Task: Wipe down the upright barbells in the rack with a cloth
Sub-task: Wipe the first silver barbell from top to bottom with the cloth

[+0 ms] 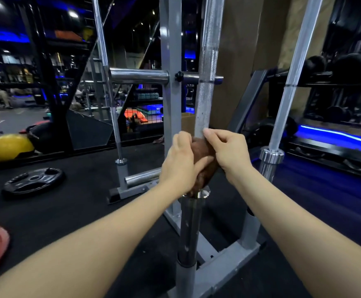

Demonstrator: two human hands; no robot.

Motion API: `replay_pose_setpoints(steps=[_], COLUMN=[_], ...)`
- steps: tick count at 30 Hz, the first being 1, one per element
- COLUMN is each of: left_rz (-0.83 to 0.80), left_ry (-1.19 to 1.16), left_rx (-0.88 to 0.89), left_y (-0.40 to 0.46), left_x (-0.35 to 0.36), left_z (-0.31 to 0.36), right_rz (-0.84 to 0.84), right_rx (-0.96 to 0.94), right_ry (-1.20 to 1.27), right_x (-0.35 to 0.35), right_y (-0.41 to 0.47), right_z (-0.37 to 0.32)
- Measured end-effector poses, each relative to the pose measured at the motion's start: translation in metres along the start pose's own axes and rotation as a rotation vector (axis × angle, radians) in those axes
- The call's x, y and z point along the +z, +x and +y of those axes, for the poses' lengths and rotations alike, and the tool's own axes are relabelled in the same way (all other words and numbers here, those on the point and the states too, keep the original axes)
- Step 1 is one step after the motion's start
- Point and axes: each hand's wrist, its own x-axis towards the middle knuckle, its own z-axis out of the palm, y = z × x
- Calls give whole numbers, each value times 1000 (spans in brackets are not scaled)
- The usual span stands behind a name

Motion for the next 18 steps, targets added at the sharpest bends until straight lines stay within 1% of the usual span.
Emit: replay_pose_setpoints(steps=[2,5,7,9,11,13,15,16,18], left_rz=[-87,-169,-237,-231,-185,-198,-216,-206,-205], left_ry=[45,91,99,45,-99,-239,-460,-610,-904], left_rx=[-59,-122,-168,-227,-338,-461,-600,-672,-814], left_y=[-15,-17,-16,-19,-28,-37,-41,-41,-41], left_x=[10,10,3,-5,-12,-18,-22,-24,-31], left_z=[-11,-12,-5,-1,1,1,0,1,7], right_rz=[0,2,-8,-42,-68,-111,-184,-252,-452], right_rx=[19,56,89,108,103,77,63,55,54], right_ry=[9,-19,-99,-208,-315,-369,-389,-428,-554], right_x=[1,-1,-4,-9,-14,-18,-23,-24,-24], right_y=[-1,-8,-16,-29,-44,-58,-66,-70,-76], right_z=[2,-1,-3,-1,2,-3,-14,-21,-33])
